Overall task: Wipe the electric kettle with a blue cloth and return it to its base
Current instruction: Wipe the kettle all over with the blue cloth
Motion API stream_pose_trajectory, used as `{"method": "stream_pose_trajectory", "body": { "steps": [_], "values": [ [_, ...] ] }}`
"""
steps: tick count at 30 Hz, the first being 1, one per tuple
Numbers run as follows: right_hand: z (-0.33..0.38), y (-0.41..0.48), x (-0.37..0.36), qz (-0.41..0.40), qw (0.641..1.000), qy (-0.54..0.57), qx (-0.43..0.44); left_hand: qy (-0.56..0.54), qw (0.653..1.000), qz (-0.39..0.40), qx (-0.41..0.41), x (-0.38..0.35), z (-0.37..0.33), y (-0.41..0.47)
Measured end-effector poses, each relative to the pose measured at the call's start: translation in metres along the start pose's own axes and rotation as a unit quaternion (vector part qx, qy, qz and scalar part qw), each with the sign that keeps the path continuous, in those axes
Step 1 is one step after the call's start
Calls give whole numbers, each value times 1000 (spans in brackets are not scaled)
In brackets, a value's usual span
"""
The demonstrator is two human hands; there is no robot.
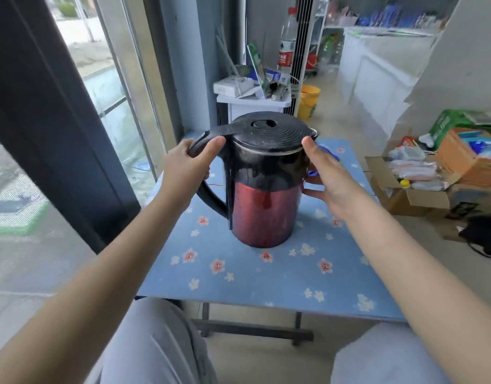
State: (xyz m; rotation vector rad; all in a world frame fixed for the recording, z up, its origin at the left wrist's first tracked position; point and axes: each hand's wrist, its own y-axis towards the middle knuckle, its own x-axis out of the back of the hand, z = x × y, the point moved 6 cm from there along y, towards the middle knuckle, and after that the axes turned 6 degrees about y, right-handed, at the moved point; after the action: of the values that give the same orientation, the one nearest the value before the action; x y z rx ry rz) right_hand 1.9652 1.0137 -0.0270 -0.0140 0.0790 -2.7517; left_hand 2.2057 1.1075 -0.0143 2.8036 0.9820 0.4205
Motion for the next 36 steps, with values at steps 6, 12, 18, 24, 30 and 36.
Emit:
{"method": "stream_pose_trajectory", "body": {
  "steps": [6, 12, 18, 24, 30, 36],
  "values": [
    [-28, 3, 28, -34, 999, -6, 13, 39, 998, -56, 5, 9, 4, -12],
    [-46, 59, 92, -56, 997, -51, 16, 61, 994, -88, 0, -1, 2, -2],
    [-75, 128, 106, 0, 988, -151, 21, 75, 984, -132, -88, -13, 2, -8],
    [-110, 162, 113, 9, 976, -215, 2, 45, 979, -162, -110, -15, 6, -10],
    [-108, 143, 137, -74, 973, -216, 33, 30, 983, -147, -105, -17, 5, -12],
    [-97, 61, 145, -124, 988, -63, 62, -62, 988, -123, -65, -12, 2, -22]
  ]
}}
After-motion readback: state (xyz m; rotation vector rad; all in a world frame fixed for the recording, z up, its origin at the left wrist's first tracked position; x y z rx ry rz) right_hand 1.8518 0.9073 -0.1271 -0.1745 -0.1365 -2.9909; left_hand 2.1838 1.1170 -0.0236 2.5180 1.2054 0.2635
